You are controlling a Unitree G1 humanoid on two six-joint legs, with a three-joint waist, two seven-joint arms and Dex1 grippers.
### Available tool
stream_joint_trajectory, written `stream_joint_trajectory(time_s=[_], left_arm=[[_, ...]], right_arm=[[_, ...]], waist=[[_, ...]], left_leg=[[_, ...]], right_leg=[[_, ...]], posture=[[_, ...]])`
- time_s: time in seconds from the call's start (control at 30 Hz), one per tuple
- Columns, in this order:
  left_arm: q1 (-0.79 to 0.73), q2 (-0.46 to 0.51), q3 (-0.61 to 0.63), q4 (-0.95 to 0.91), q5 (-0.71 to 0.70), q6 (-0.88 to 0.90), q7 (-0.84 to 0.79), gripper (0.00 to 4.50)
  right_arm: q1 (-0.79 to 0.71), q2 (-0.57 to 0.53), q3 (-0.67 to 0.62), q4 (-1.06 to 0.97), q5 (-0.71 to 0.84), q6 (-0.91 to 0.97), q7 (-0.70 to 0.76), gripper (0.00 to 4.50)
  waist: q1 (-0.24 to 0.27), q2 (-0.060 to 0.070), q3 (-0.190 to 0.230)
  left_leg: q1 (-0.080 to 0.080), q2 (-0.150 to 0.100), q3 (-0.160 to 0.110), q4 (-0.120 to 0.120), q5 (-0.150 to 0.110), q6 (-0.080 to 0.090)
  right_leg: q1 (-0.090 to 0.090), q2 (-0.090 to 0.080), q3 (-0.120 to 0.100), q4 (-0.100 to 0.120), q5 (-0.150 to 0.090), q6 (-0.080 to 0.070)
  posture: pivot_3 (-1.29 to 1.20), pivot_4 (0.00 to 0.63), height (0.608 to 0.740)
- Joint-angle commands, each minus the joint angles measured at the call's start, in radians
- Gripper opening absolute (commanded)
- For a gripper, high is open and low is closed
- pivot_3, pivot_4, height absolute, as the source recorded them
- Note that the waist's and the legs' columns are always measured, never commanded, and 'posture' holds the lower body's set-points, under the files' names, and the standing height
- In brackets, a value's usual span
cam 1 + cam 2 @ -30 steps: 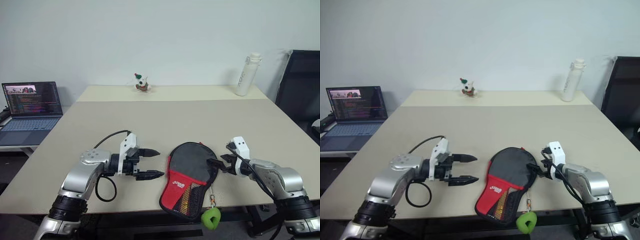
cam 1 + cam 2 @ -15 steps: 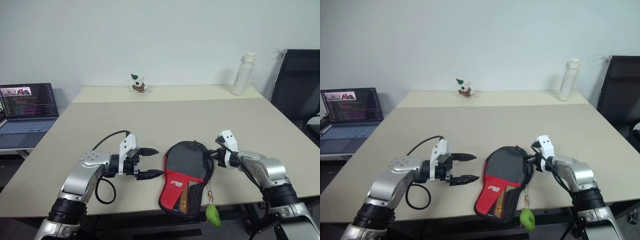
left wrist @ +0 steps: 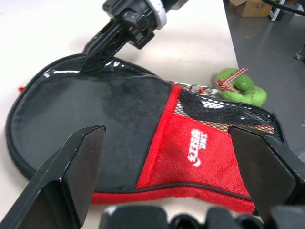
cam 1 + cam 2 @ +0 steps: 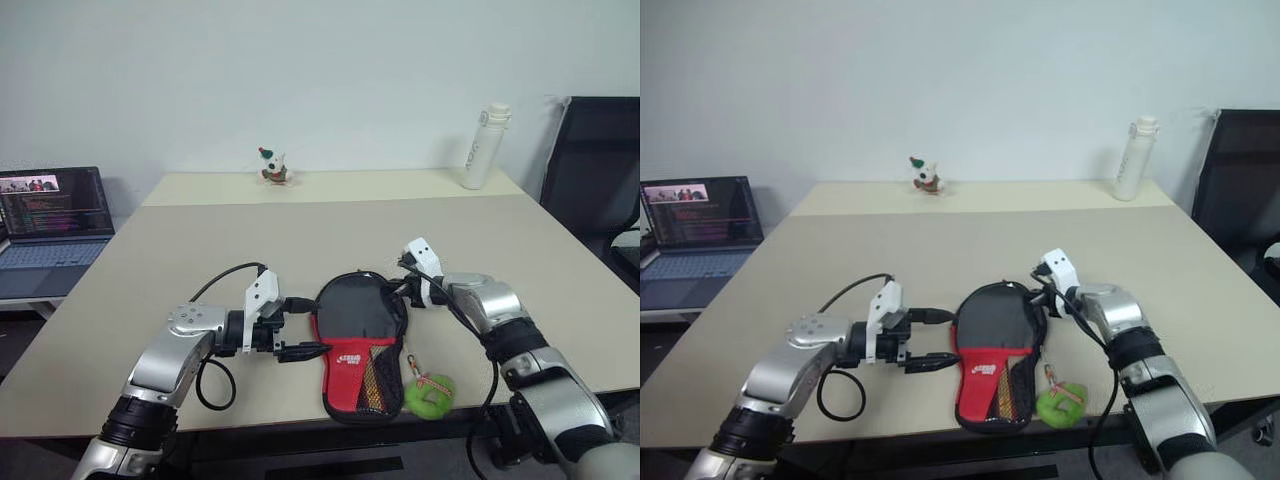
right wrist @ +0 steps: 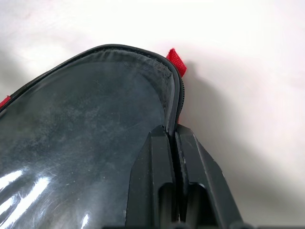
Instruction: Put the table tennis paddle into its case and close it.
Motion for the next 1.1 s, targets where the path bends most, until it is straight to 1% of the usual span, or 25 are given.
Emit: stream_joint_trajectory(time_s=[0.03, 0.27, 0.43, 0.47, 0.5, 0.57, 0.67, 0.77, 0.83, 0.87, 0.97, 1.03, 1.1], left_arm=[[-0.004, 0.002, 0.005, -0.031, -0.010, -0.023, 0.006, 4.50], [-0.008, -0.010, -0.009, -0.015, 0.001, -0.039, 0.015, 4.50], [-0.035, -0.033, -0.029, 0.024, 0.020, -0.063, 0.027, 4.50], [-0.042, -0.038, -0.033, 0.033, 0.024, -0.068, 0.031, 4.50], [-0.050, -0.044, -0.038, 0.044, 0.028, -0.074, 0.036, 4.50], [-0.097, -0.079, -0.056, 0.101, 0.054, -0.110, 0.051, 4.50], [-0.157, -0.124, -0.073, 0.174, 0.081, -0.149, 0.060, 4.50], [-0.225, -0.166, -0.091, 0.283, 0.115, -0.204, 0.065, 4.50], [-0.269, -0.191, -0.105, 0.370, 0.143, -0.250, 0.066, 4.50], [-0.283, -0.198, -0.109, 0.400, 0.153, -0.269, 0.064, 4.50], [-0.348, -0.232, -0.127, 0.555, 0.197, -0.345, 0.064, 4.50], [-0.373, -0.244, -0.128, 0.620, 0.215, -0.385, 0.060, 4.50], [-0.417, -0.271, -0.129, 0.744, 0.238, -0.431, 0.060, 4.50]], right_arm=[[-0.069, 0.018, -0.014, 0.053, -0.025, -0.086, 0.023, 0.03], [-0.140, 0.085, -0.003, 0.195, -0.086, -0.155, 0.041, 0.03], [-0.163, 0.103, -0.038, 0.218, -0.085, -0.156, 0.028, 0.03], [-0.165, 0.104, -0.044, 0.213, -0.084, -0.152, 0.024, 0.48], [-0.165, 0.105, -0.049, 0.205, -0.083, -0.147, 0.024, 0.70], [-0.163, 0.111, -0.077, 0.156, -0.066, -0.125, 0.006, 1.33], [-0.150, 0.118, -0.130, 0.058, -0.026, -0.078, -0.031, 2.44], [-0.102, 0.101, -0.209, -0.136, 0.046, 0.041, -0.078, 3.59], [-0.025, 0.064, -0.230, -0.321, 0.083, 0.148, -0.082, 4.25], [0.005, 0.052, -0.233, -0.388, 0.096, 0.187, -0.086, 4.48], [0.193, -0.050, -0.239, -0.717, 0.168, 0.374, -0.069, 4.48], [0.258, -0.089, -0.241, -0.833, 0.202, 0.443, -0.071, 4.48], [0.400, -0.185, -0.290, -1.028, 0.277, 0.560, -0.043, 4.48]], waist=[[0.000, 0.000, 0.000], [-0.005, 0.000, 0.000], [-0.004, 0.000, 0.000], [-0.004, 0.000, 0.000], [-0.004, 0.000, 0.000], [-0.003, 0.001, 0.000], [-0.001, 0.001, 0.000], [0.002, 0.001, 0.001], [0.010, 0.001, 0.001], [0.014, 0.001, 0.000], [0.029, 0.001, 0.000], [0.029, 0.001, 0.001], [0.026, 0.002, 0.001]], left_leg=[[0.000, 0.000, 0.000, 0.000, 0.000, 0.000], [0.000, 0.000, 0.000, 0.000, 0.000, 0.000], [0.000, 0.000, 0.000, 0.000, 0.000, 0.000], [0.000, 0.000, 0.000, 0.000, 0.000, 0.000], [0.000, 0.000, 0.000, 0.000, 0.000, 0.000], [0.000, 0.000, 0.000, 0.000, 0.000, 0.000], [0.000, 0.000, 0.000, 0.000, 0.000, 0.000], [-0.001, 0.000, 0.000, 0.000, 0.000, 0.000], [-0.002, 0.000, 0.000, 0.000, 0.000, 0.000], [-0.002, 0.000, -0.001, 0.000, 0.000, 0.000], [-0.003, -0.001, -0.002, 0.000, 0.000, 0.000], [-0.004, -0.001, -0.002, 0.000, 0.000, 0.000], [-0.004, -0.002, -0.001, 0.000, 0.000, 0.000]], right_leg=[[0.000, 0.000, 0.000, 0.000, 0.000, 0.000], [0.000, 0.000, 0.000, 0.001, 0.000, 0.000], [-0.001, 0.000, 0.001, 0.002, 0.000, 0.000], [-0.001, 0.000, 0.001, 0.002, 0.000, 0.000], [-0.001, 0.000, 0.001, 0.002, 0.000, 0.000], [-0.001, 0.000, 0.001, 0.002, 0.000, 0.000], [-0.001, 0.000, 0.000, 0.003, 0.000, 0.000], [-0.002, 0.000, 0.000, 0.003, 0.000, -0.001], [-0.002, 0.000, 0.000, 0.003, 0.002, -0.004], [-0.002, 0.000, -0.001, 0.003, 0.002, -0.003], [-0.002, 0.000, -0.002, 0.002, 0.001, -0.003], [-0.002, -0.001, -0.003, 0.002, 0.000, 0.000], [-0.003, -0.001, -0.002, 0.002, 0.000, 0.000]], posture=[[0.00, 0.150, 0.740], [0.00, 0.150, 0.740], [0.00, 0.150, 0.740], [0.00, 0.150, 0.740], [0.00, 0.150, 0.740], [0.00, 0.150, 0.740], [0.00, 0.150, 0.740], [0.00, 0.150, 0.740], [0.00, 0.150, 0.740], [0.00, 0.150, 0.740], [0.00, 0.150, 0.740], [0.00, 0.150, 0.740], [0.00, 0.150, 0.740]])
